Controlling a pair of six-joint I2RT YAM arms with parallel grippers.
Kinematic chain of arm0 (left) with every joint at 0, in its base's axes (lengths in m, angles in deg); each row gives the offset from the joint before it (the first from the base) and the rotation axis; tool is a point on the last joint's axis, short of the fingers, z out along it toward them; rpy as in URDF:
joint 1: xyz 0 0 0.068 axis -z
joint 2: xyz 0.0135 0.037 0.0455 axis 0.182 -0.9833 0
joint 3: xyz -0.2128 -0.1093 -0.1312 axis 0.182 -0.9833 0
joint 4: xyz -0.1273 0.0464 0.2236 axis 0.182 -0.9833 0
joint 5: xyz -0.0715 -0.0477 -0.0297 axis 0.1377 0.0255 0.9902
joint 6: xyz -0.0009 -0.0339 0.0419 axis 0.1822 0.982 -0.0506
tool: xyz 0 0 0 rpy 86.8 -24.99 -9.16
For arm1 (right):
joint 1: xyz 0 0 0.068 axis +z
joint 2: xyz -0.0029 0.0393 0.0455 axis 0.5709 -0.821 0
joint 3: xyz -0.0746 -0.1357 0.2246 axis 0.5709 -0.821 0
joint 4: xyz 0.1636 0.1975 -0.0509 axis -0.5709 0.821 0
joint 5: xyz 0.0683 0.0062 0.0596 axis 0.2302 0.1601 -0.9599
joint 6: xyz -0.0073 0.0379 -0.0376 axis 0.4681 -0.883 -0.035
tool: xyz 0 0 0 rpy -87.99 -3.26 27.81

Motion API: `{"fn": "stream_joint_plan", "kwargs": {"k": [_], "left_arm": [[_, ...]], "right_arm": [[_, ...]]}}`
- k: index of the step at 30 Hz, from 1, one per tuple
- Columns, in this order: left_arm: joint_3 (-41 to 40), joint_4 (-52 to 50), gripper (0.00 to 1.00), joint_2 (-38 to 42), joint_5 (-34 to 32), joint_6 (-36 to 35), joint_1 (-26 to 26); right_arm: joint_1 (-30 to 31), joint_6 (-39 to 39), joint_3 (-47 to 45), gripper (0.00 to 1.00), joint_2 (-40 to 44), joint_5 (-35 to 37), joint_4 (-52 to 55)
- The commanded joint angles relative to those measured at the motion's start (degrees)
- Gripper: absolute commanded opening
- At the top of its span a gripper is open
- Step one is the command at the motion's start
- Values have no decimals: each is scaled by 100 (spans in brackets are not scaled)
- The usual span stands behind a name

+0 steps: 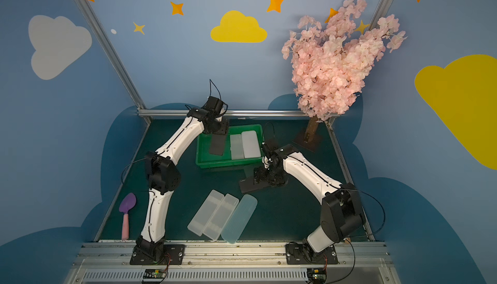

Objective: Put the pencil case into the storage box
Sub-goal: Place the pencil case at the storage box.

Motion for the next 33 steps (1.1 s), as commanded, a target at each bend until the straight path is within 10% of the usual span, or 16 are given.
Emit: {"fn": "stream_joint_plan", "kwargs": {"k": [1, 33], "left_arm": [[1107, -374, 61, -457, -150, 84, -51], [-75, -619, 67, -1206, 161, 755, -251]], "right_arm": [[-34, 20, 165, 88, -32, 13, -157], [-77, -6, -7, 88, -321, -170, -337]]}}
